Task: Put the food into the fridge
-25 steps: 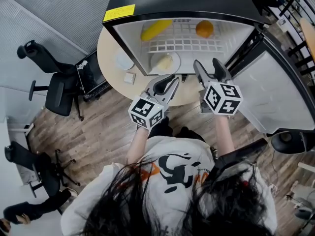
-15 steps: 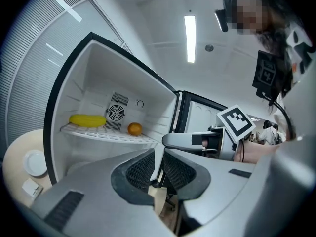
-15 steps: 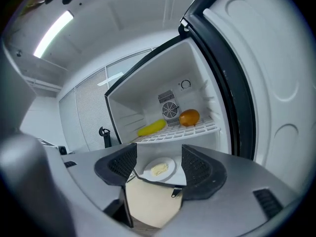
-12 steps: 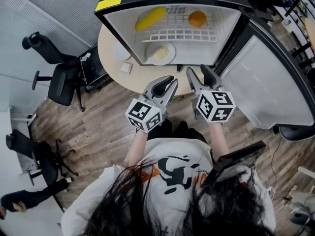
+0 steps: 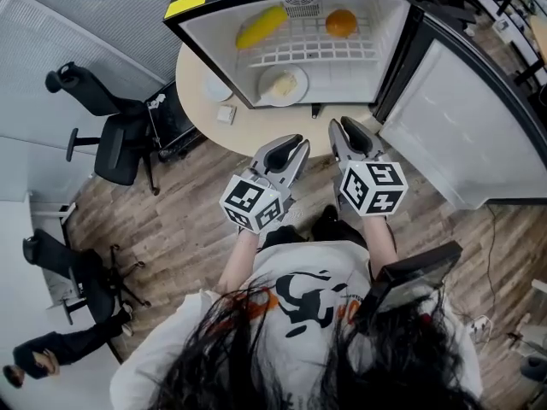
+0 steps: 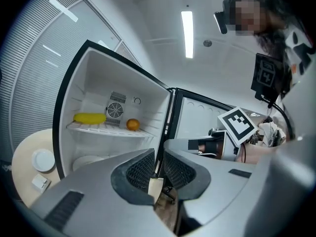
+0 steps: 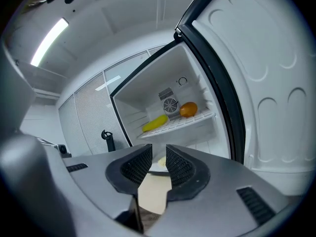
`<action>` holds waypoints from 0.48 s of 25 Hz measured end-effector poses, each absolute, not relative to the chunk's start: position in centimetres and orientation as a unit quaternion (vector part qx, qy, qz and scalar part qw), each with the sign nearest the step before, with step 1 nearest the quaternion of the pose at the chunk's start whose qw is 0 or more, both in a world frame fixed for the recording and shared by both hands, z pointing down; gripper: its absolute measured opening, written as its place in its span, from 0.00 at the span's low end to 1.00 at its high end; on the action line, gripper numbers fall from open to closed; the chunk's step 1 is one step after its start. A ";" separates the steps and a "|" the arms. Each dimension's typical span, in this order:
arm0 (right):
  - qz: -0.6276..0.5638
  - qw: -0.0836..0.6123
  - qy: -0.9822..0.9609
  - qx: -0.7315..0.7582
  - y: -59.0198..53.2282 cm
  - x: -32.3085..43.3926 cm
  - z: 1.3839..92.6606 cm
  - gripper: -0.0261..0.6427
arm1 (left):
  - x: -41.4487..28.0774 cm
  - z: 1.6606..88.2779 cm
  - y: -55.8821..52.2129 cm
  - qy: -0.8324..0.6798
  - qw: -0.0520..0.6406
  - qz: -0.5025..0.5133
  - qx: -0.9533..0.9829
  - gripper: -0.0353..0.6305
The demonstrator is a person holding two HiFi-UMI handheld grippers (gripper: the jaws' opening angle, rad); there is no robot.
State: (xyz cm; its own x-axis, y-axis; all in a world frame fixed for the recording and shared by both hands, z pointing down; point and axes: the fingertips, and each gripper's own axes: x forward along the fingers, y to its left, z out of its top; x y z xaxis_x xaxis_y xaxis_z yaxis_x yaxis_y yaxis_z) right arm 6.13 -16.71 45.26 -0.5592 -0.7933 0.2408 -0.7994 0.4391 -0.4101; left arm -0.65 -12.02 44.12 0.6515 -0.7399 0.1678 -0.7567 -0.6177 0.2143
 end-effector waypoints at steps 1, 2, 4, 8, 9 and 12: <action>0.246 0.006 -0.846 0.472 -16.5 6.1 45.3 0.18 | -0.7 44.0 -11.9 -0.413 0.133 0.031 0.900 0.13; 0.247 0.006 -0.845 0.475 -16.2 5.9 45.4 0.17 | -0.9 44.0 -11.8 -0.411 0.133 0.031 0.902 0.13; 0.250 0.007 -0.841 0.479 -15.6 5.4 45.6 0.17 | -1.2 44.0 -11.4 -0.405 0.133 0.030 0.904 0.13; 0.254 0.009 -0.836 0.487 -13.5 4.1 45.7 0.17 | -2.3 43.7 -9.6 -0.393 0.129 0.030 0.910 0.13; 0.255 0.010 -0.834 0.489 -12.8 3.8 45.8 0.17 | -2.6 43.6 -9.1 -0.391 0.127 0.031 0.911 0.13; 0.260 0.010 -0.831 0.491 -10.7 2.4 46.0 0.17 | -4.0 43.7 -7.5 -0.387 0.123 0.033 0.913 0.13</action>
State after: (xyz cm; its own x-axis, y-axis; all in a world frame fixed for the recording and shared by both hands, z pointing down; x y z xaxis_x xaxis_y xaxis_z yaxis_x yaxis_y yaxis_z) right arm 2.38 -10.74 45.96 -0.5175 -0.8110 0.2729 -0.8219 0.3823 -0.4223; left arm -3.99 -7.46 43.74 0.6984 -0.6984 0.1566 -0.7149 -0.6703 0.1992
